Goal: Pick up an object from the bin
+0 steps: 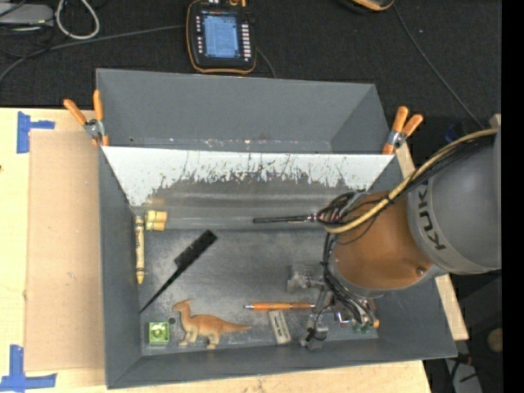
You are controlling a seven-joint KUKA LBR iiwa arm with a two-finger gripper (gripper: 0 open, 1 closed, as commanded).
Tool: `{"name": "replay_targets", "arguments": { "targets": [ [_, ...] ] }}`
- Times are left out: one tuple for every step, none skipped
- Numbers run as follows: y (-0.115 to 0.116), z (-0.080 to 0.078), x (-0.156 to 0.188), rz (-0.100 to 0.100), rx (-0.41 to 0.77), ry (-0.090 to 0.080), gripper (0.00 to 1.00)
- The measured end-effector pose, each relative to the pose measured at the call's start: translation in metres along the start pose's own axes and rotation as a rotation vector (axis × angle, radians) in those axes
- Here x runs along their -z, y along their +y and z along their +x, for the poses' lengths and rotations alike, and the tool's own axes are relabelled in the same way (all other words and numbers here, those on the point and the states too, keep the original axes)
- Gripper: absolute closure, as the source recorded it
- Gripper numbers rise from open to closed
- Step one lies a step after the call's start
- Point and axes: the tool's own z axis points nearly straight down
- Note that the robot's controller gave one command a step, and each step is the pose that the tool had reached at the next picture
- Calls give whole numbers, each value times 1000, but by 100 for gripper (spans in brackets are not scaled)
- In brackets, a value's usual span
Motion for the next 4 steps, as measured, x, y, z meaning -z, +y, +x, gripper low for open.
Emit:
{"name": "replay_targets", "arguments": {
  "targets": [
    [24,-21,28,-3,164,8,0],
    [13,-30,-3,-1,164,3,0],
    [9,-31,-2,-4,130,6,100],
    [9,-31,-2,-4,129,6,100]
  ]
}}
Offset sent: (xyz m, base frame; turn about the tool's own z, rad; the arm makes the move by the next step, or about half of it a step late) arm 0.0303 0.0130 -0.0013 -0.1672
